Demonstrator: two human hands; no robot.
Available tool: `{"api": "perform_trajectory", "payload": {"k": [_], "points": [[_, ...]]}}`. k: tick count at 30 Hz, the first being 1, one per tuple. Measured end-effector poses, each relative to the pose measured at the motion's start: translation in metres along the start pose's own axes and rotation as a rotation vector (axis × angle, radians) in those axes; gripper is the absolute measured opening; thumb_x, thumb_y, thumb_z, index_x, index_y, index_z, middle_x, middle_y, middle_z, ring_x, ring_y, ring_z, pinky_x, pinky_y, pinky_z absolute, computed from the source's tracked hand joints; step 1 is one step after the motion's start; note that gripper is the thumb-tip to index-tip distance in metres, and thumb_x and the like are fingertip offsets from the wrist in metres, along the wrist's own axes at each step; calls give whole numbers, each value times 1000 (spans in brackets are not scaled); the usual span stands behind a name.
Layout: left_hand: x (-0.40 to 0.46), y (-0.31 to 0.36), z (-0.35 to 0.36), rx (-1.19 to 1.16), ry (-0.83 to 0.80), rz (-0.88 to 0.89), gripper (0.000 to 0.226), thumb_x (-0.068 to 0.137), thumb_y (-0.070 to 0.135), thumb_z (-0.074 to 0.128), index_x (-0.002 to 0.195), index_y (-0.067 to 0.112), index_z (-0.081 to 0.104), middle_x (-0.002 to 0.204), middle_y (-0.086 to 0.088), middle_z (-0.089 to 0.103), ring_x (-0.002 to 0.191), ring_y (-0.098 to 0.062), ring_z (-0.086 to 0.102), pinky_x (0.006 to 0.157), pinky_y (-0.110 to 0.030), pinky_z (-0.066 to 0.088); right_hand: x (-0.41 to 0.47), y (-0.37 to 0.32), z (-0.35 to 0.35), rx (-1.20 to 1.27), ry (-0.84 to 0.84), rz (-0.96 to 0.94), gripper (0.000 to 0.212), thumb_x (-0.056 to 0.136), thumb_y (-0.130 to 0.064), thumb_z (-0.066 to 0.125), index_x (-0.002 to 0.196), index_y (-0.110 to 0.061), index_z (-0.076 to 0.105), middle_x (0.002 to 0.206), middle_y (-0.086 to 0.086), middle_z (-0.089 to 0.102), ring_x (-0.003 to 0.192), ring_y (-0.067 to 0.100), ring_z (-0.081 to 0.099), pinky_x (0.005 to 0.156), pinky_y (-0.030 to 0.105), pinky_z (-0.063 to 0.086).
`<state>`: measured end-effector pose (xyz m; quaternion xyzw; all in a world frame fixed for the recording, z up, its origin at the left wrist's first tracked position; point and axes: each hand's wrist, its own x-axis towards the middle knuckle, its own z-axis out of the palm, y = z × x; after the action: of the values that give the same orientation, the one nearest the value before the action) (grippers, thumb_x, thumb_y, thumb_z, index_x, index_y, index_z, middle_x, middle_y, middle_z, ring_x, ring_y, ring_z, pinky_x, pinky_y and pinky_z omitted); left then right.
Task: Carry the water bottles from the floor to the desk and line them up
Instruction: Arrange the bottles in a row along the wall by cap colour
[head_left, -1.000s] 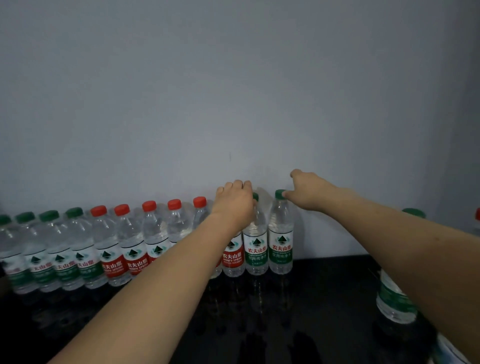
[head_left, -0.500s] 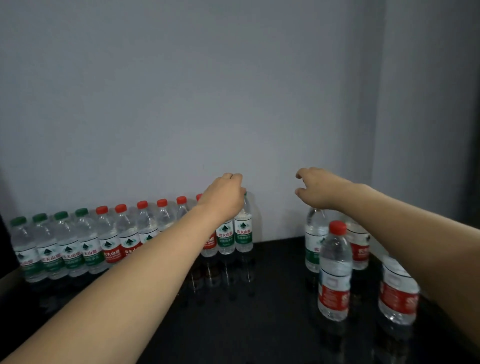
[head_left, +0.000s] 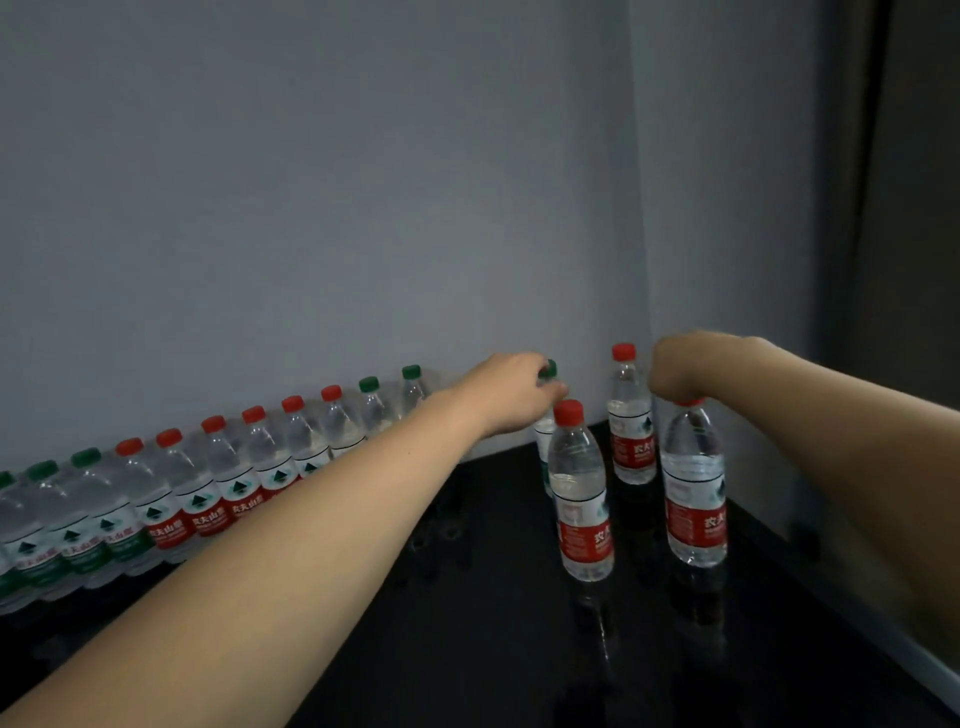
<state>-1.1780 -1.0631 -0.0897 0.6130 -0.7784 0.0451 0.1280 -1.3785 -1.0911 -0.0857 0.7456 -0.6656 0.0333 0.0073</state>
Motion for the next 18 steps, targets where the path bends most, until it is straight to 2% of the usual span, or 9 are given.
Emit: {"api": "perform_trajectory", "payload": {"k": [3,6,7,8,11,13,14,16,18], "points": [[8,16,12,9,-73,20,56,94,58,47,130,17,57,126,-4,62,109,-22,59,89,-35,49,2,14,12,-29,-89,58,37,97,-28,46,126,-6,56,128,12,58,109,27,57,92,35,45],[14,24,21,75,-115,49,47,92,58,49,114,20,65,109,-1,67,95,-17,63,84,-39,54,4,19,20,8,-141,58,38,98,-35,48,122,-6,56,97,6,59,72,18,54,72,32,44],[15,24,23,98,-109,55,42,92,57,50,108,21,65,101,0,67,89,-17,63,79,-39,55,7,20,22,12,-140,50,37,98,-34,48,121,-6,56,89,5,56,66,17,51,69,31,43],[17,23,26,115,-100,57,39,92,55,52,104,21,64,96,0,66,84,-16,62,74,-37,55,9,19,24,16,-137,36,35,99,-31,48,121,-5,56,89,5,57,67,17,52,68,30,44],[20,18,34,123,-94,48,31,92,52,53,92,21,58,85,1,61,76,-16,59,58,-30,43,14,14,27,10,-157,3,36,99,-27,49,126,-4,53,113,12,61,88,22,58,83,32,49],[21,17,41,95,-92,34,31,93,52,52,89,22,56,82,1,59,73,-14,57,55,-29,37,13,10,25,16,-210,-9,38,101,-27,45,129,-1,50,118,15,58,84,22,54,76,29,47],[21,17,44,75,-87,26,31,93,52,52,89,22,54,82,1,58,72,-13,56,55,-28,36,11,9,24,21,-244,-24,35,102,-26,43,126,-1,50,111,16,58,75,21,52,67,26,46],[21,17,47,41,-84,13,29,93,52,53,88,23,52,83,2,57,72,-11,54,54,-27,34,13,7,25,19,-252,-32,22,102,-23,42,98,-5,52,83,11,52,60,17,46,51,22,40],[21,17,46,37,-90,5,27,94,49,53,84,25,50,83,3,56,72,-10,52,53,-27,33,12,5,25,20,-219,-87,25,99,-26,48,81,-8,51,78,8,53,63,18,51,55,24,43]]}}
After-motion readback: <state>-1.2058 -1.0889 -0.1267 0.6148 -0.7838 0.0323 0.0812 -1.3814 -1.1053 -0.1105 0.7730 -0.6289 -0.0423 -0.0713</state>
